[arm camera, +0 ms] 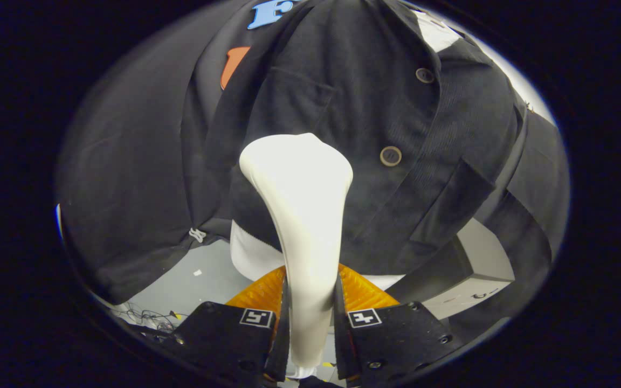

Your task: Iron the clothes twice with a garment steamer, once on the left side and once on the right side.

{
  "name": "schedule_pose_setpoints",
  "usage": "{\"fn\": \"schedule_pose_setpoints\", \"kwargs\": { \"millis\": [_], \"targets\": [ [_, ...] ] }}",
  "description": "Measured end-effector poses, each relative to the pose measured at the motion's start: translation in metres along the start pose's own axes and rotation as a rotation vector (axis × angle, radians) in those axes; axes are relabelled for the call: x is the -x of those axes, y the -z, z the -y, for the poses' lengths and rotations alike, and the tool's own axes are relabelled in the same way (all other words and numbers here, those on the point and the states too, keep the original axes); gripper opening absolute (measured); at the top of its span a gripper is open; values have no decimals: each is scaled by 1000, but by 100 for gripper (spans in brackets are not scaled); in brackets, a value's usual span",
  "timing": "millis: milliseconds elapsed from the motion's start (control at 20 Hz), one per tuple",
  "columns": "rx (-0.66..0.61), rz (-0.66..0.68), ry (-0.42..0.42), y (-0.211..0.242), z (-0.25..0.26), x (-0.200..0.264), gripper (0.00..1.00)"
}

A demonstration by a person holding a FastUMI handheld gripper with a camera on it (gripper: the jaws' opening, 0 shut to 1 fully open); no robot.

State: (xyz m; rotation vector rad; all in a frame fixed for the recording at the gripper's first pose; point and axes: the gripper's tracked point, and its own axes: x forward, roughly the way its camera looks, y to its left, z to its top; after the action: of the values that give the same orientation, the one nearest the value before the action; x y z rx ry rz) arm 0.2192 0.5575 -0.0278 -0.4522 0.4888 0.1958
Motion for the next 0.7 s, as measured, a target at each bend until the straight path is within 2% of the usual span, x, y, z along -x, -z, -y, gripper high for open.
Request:
{"fn": "schedule_pose_setpoints", "kwargs": {
  "millis": [300,700],
  "targets": [
    [5,-94,-44,54,-18,-20,37],
    [-12,-101,-74,61,-12,-16,37]
  ]
}}
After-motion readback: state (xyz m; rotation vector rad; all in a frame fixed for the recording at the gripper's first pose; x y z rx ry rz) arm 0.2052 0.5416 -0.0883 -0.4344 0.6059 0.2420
